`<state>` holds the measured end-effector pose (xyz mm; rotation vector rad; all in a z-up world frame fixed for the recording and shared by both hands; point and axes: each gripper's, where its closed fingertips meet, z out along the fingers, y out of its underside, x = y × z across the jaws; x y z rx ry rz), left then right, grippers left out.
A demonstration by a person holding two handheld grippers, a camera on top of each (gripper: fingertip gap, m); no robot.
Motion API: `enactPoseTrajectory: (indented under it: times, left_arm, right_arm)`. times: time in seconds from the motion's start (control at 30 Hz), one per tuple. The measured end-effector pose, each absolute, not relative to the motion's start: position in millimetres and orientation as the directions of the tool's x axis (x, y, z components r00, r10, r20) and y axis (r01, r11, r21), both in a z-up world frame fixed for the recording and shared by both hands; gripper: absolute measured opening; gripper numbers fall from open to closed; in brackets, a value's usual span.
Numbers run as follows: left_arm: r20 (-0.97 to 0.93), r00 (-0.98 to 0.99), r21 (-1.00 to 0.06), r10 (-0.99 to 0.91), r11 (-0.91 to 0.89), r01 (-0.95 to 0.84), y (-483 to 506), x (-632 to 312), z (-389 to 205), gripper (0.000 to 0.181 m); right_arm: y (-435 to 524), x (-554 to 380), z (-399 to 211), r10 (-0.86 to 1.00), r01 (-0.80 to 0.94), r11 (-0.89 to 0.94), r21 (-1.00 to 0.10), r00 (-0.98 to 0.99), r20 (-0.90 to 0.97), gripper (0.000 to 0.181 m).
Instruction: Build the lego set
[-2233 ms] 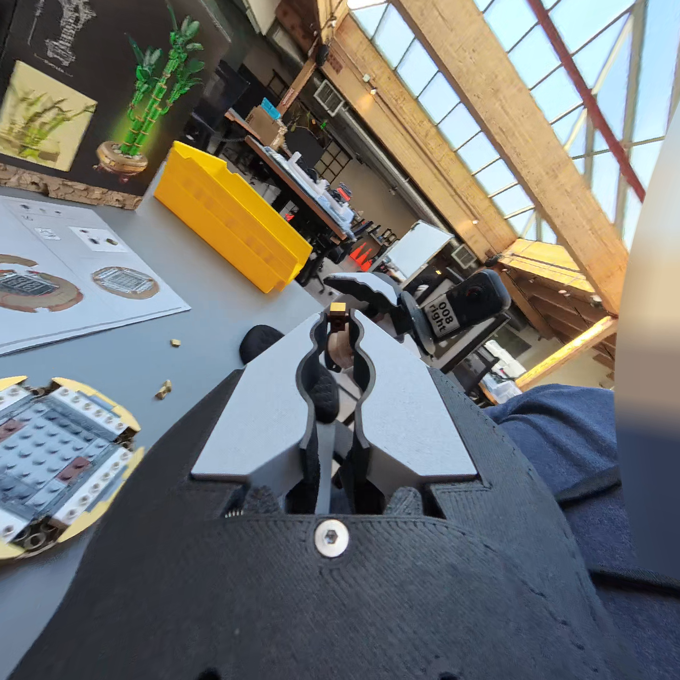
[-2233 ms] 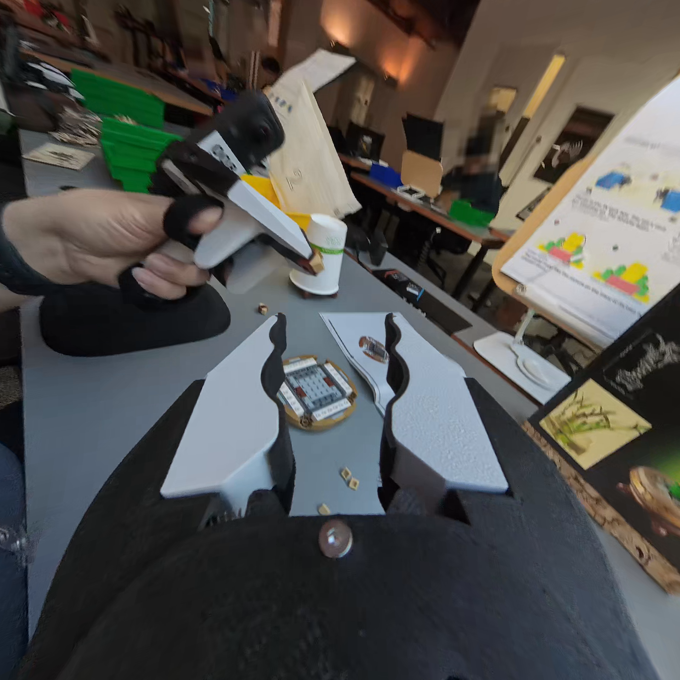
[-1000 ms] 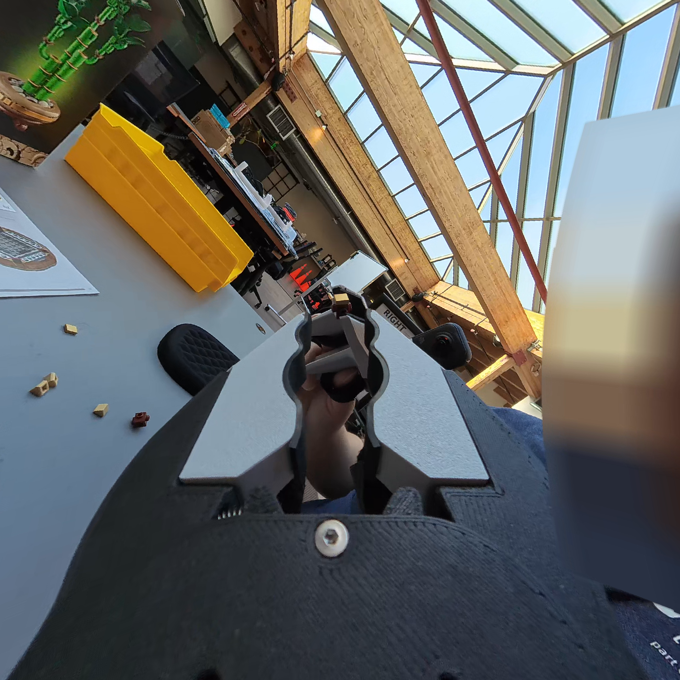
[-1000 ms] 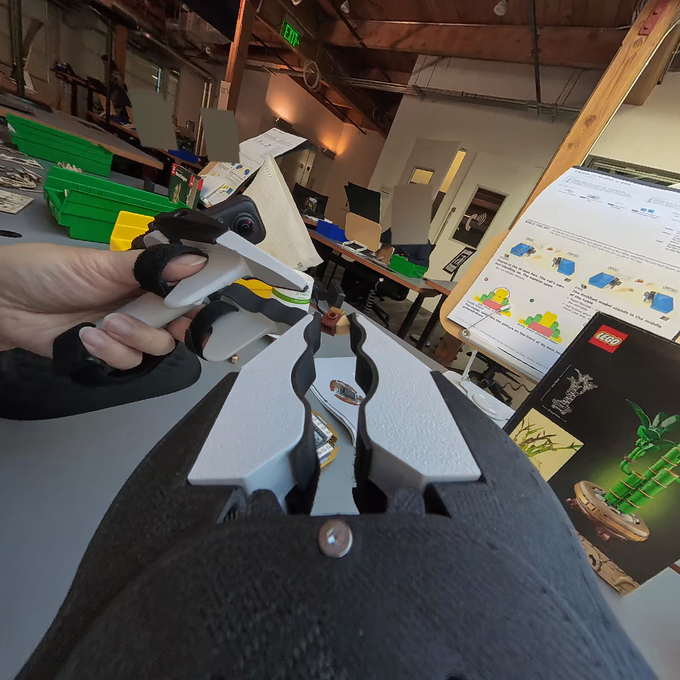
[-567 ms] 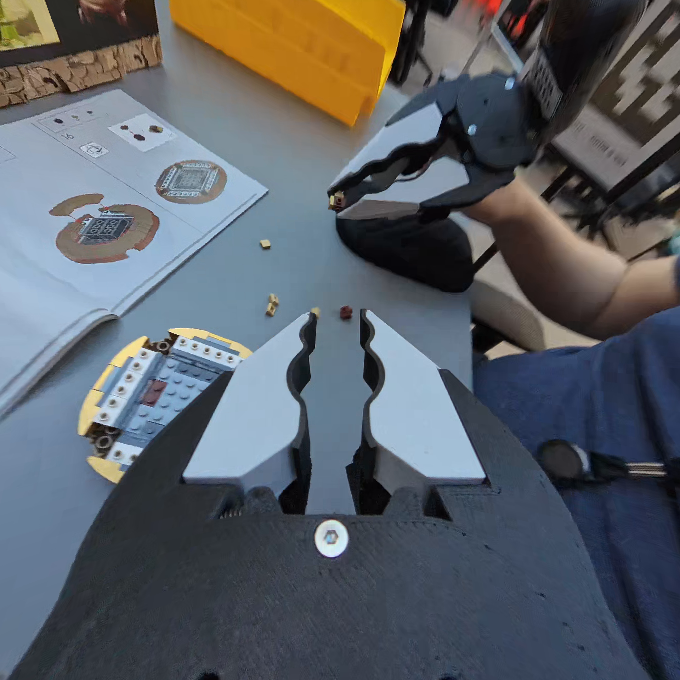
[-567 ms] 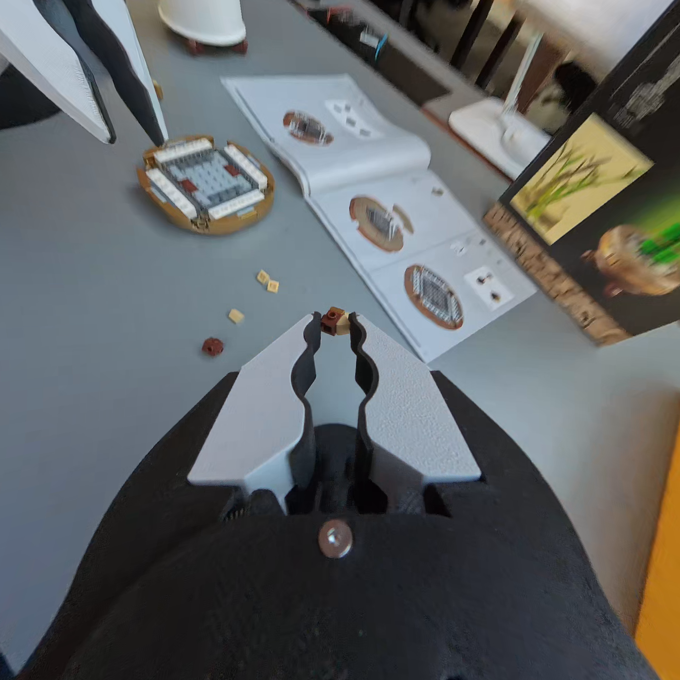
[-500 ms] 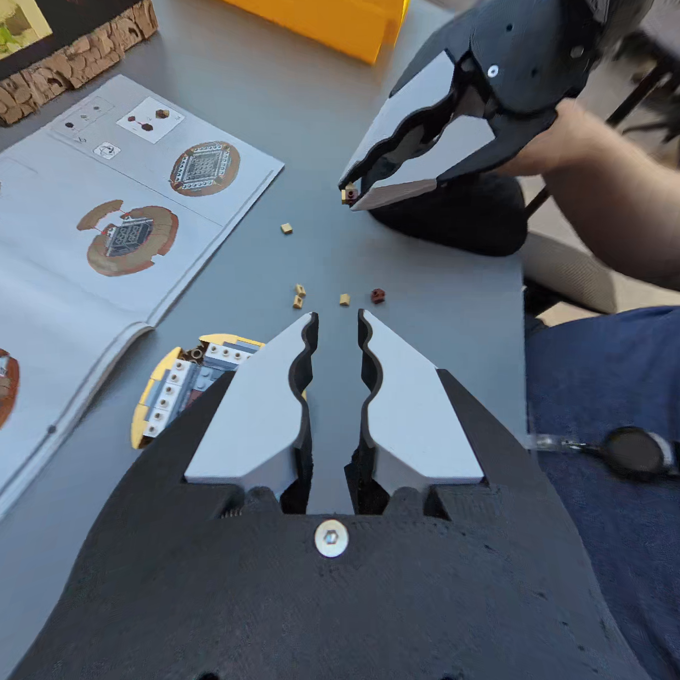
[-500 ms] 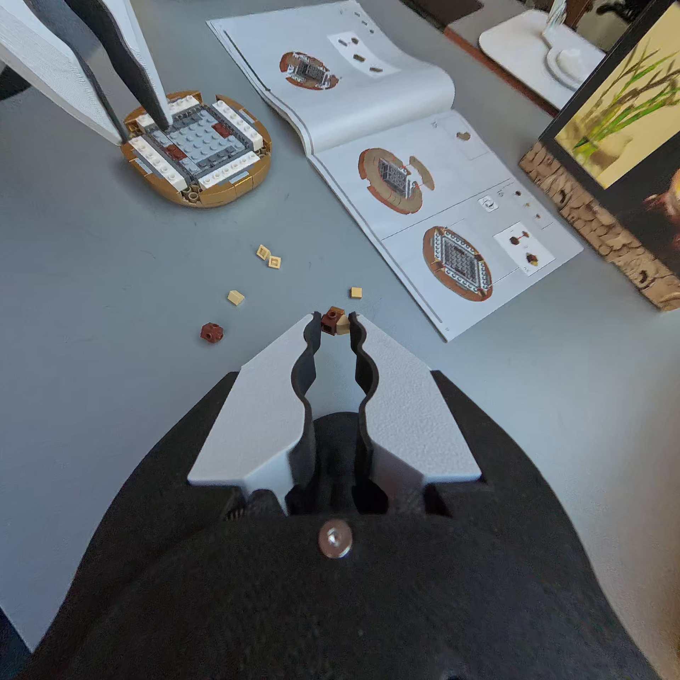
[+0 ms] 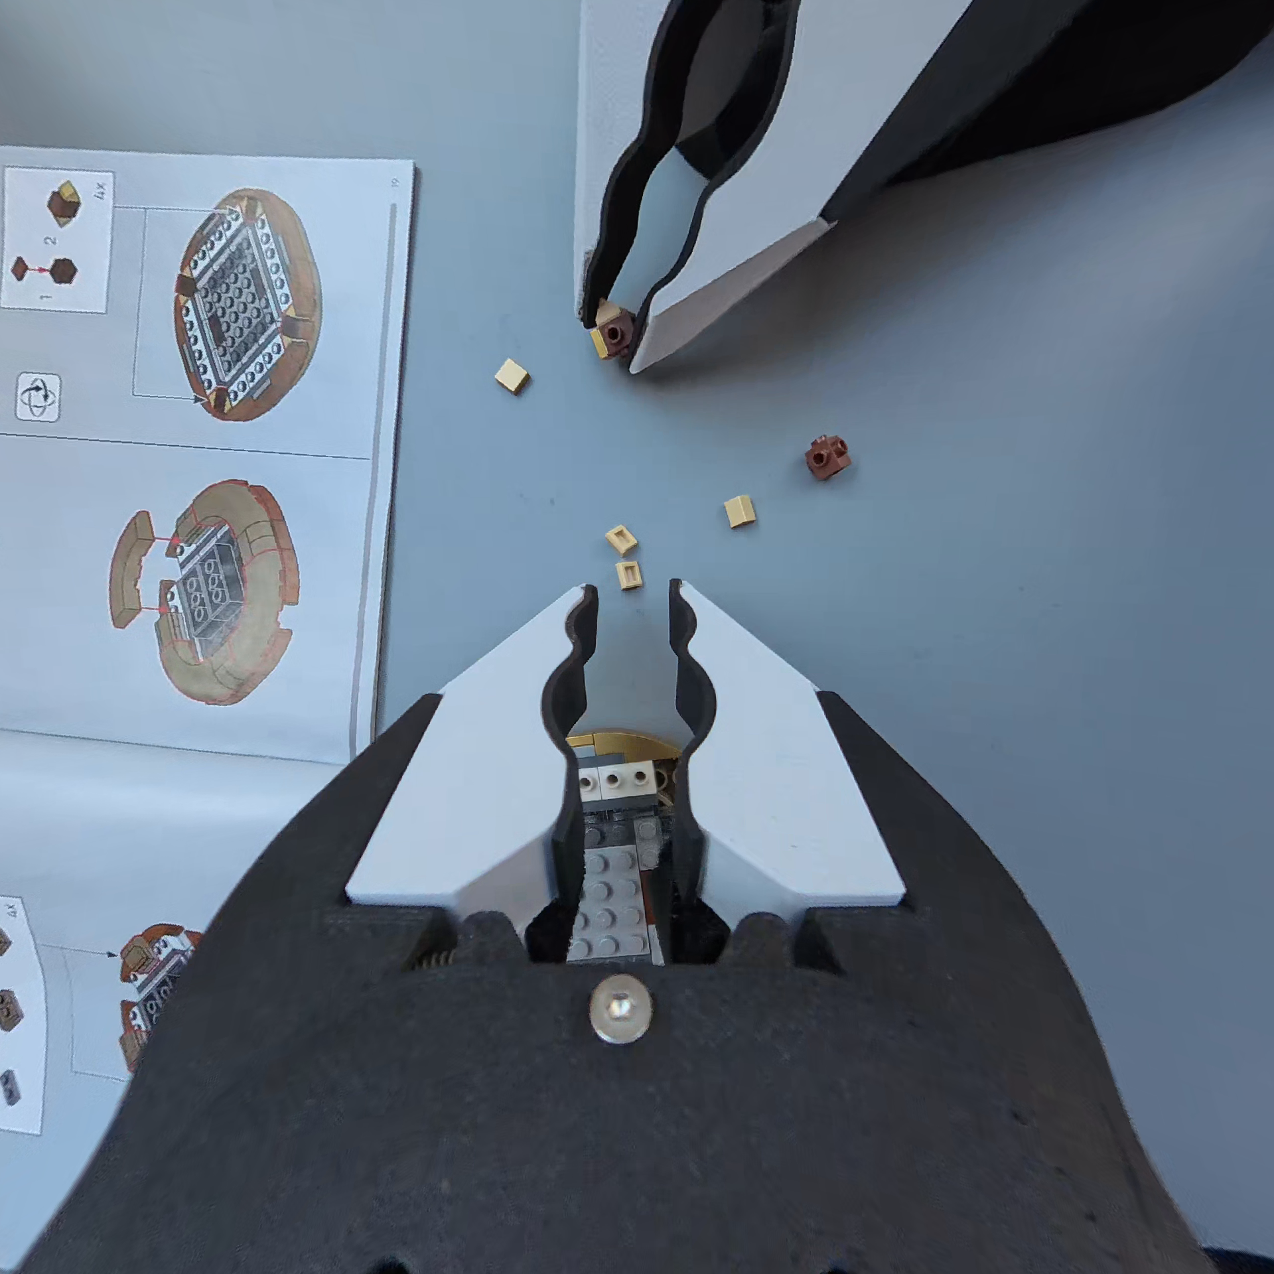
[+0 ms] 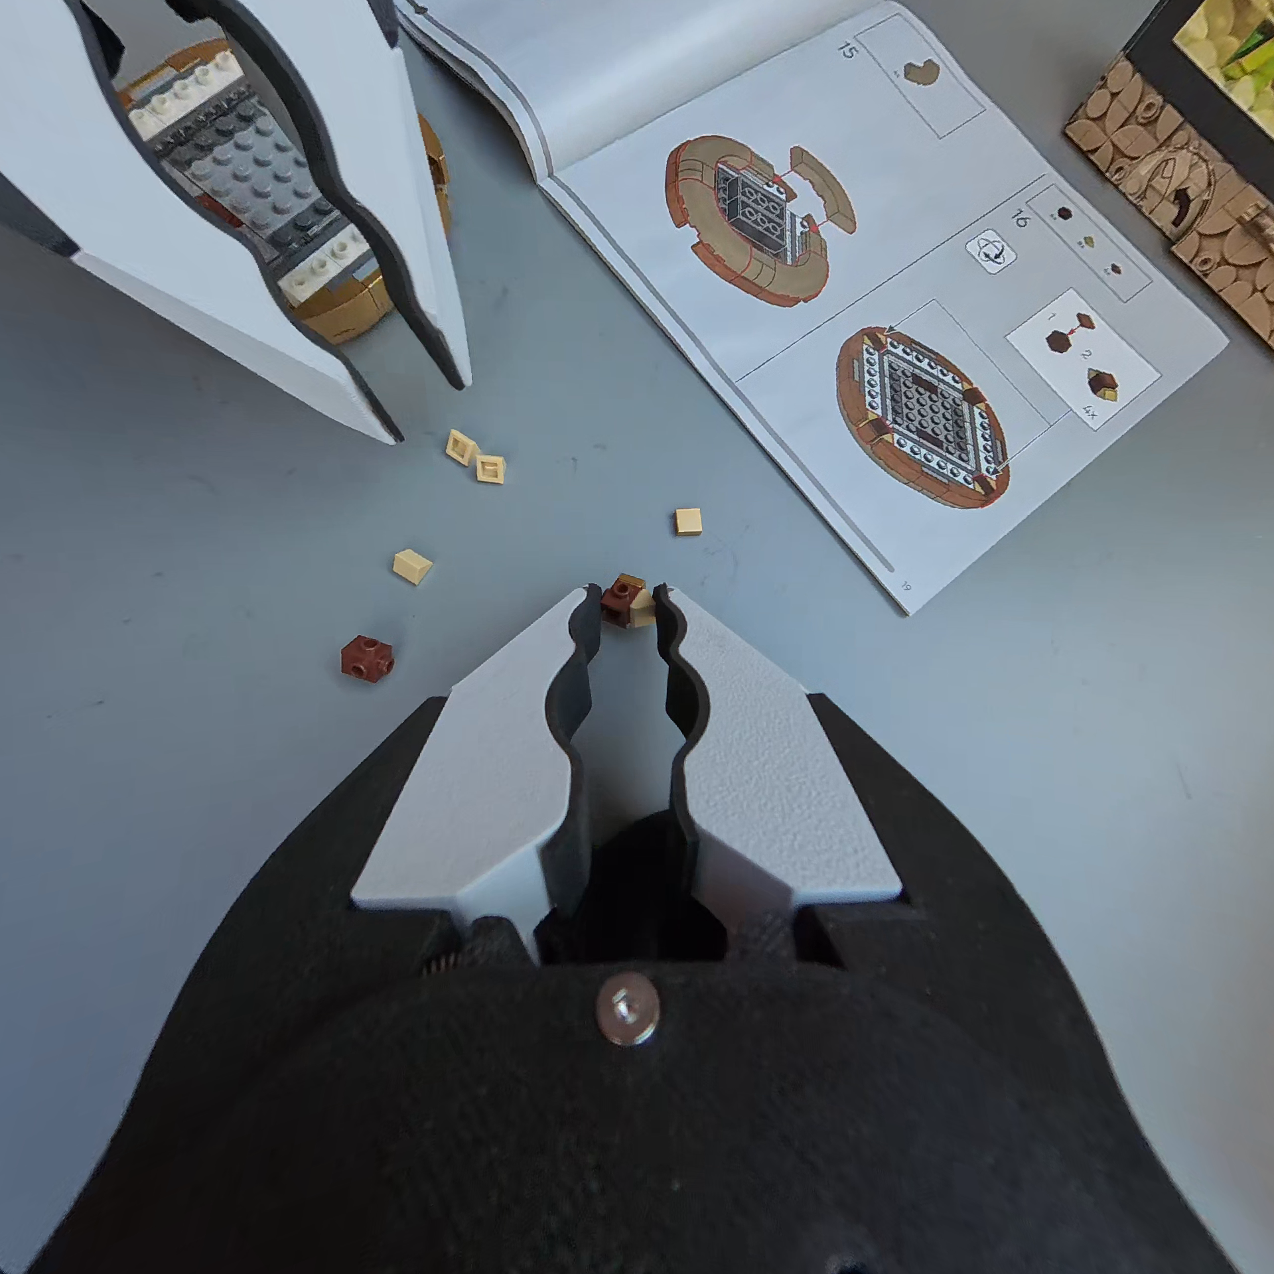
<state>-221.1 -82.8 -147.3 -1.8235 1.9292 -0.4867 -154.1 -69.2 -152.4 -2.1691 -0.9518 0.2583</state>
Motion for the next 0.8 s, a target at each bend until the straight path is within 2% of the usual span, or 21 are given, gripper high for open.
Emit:
enactPoseTrajectory:
  times: [0.2,0.3,0.4,0.57,0.7,0.8]
  left_arm:
    - [-0.109,-0.088,-0.513,-0.990,0.132,-0.848,-81.1,-213.6,-152.5,0.014]
    - [-0.091,-0.064,-0.478,-0.994,0.100,-0.872,-76.4,-215.2,-158.5,0.013]
    - [-0.085,-0.065,-0.485,-0.994,0.099,-0.869,-77.2,-212.4,-160.6,0.004]
    - [-0.073,-0.042,-0.491,-0.996,0.073,-0.868,-78.3,-213.7,-159.1,0.002]
    - [-0.019,0.028,-0.567,-0.999,-0.012,-0.824,-88.9,-213.8,-142.4,0.002]
    - [0.167,0.027,-0.659,-0.986,-0.132,-0.741,-122.1,-205.9,-116.0,0.002]
  right_arm:
    - [-74.7,-157.7,-153.2,0.713,0.564,-0.444,-0.696,0.693,0.107,0.024]
    - [-77.9,-159.6,-146.5,0.716,0.531,-0.438,-0.725,0.694,0.075,0.024]
    - [-78.3,-152.0,-137.3,0.704,0.506,-0.425,-0.751,0.706,0.077,0.024]
    - [-78.1,-130.1,-124.9,0.684,0.492,-0.400,-0.773,0.722,0.105,0.026]
    - [-88.5,-140.8,-103.9,0.750,0.487,-0.246,-0.838,0.643,0.155,0.034]
    - [-119.1,-176.7,-86.2,0.850,0.498,-0.003,-0.867,0.459,0.260,0.037]
